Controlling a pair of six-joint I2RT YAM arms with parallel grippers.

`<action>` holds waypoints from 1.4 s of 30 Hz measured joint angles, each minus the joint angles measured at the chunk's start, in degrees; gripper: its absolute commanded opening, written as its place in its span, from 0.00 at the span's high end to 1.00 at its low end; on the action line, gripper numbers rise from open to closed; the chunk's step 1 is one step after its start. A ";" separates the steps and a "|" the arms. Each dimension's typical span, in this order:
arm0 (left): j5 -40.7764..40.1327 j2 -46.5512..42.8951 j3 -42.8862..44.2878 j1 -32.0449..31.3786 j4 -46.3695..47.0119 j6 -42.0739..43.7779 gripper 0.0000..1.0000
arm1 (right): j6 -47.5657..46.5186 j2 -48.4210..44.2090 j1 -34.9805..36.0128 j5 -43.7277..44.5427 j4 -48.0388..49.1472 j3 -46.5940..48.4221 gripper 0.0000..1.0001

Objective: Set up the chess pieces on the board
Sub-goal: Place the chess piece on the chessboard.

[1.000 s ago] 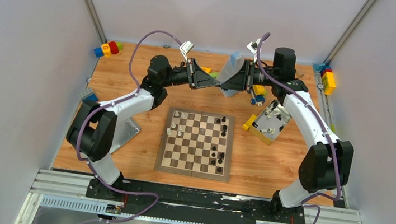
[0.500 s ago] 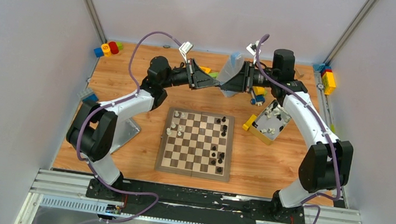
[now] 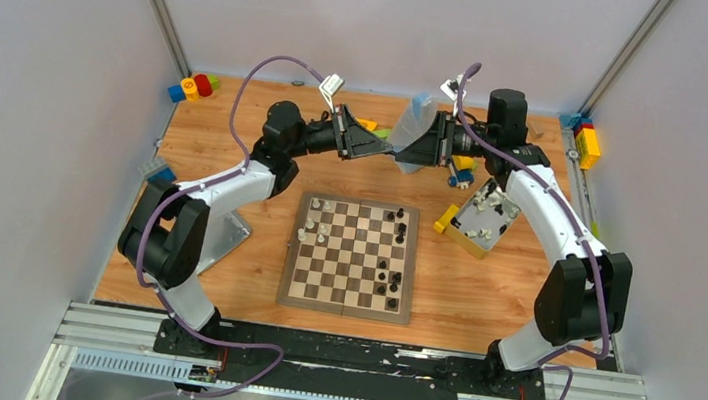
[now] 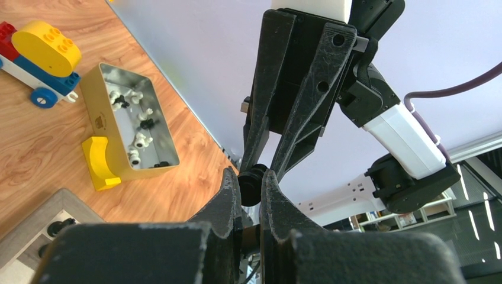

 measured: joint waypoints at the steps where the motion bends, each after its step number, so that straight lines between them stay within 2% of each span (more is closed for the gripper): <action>1: -0.02 0.00 -0.04 0.00 0.13 -0.02 0.98 | -0.09 -0.07 0.00 0.02 -0.02 0.00 0.88; 6: -0.35 -0.76 -0.68 0.00 0.31 0.33 0.93 | -0.48 -0.37 -0.31 -0.02 -0.07 0.00 0.97; 9: -0.74 -1.49 -1.14 -0.02 -0.09 1.38 0.83 | -0.50 -0.59 -0.44 -0.07 -0.15 0.00 1.00; 13: -1.18 -2.45 -1.18 -0.26 -2.51 4.15 0.73 | -0.79 -0.70 -0.59 -0.33 -0.66 0.00 1.00; 19: -1.33 -3.96 -1.29 -1.27 -6.95 9.25 0.64 | -1.55 -0.70 -0.68 -0.66 -2.58 0.17 1.00; 23: -1.16 -4.26 -1.62 -1.53 -9.49 11.56 0.53 | -3.02 -0.70 -1.33 -0.44 -4.00 0.87 1.00; 31: -1.03 -5.92 -1.81 -1.46 -14.95 17.05 0.36 | -11.78 -2.21 -2.03 1.16 -12.74 2.01 1.00; 37: -0.31 -10.45 0.81 0.20 -25.14 26.08 0.24 | -23.02 -4.61 -1.97 7.32 -23.76 2.56 1.00; 42: -1.86 -15.19 6.60 2.47 -41.27 39.93 0.15 | -32.04 -4.90 0.13 17.27 -34.49 6.71 0.99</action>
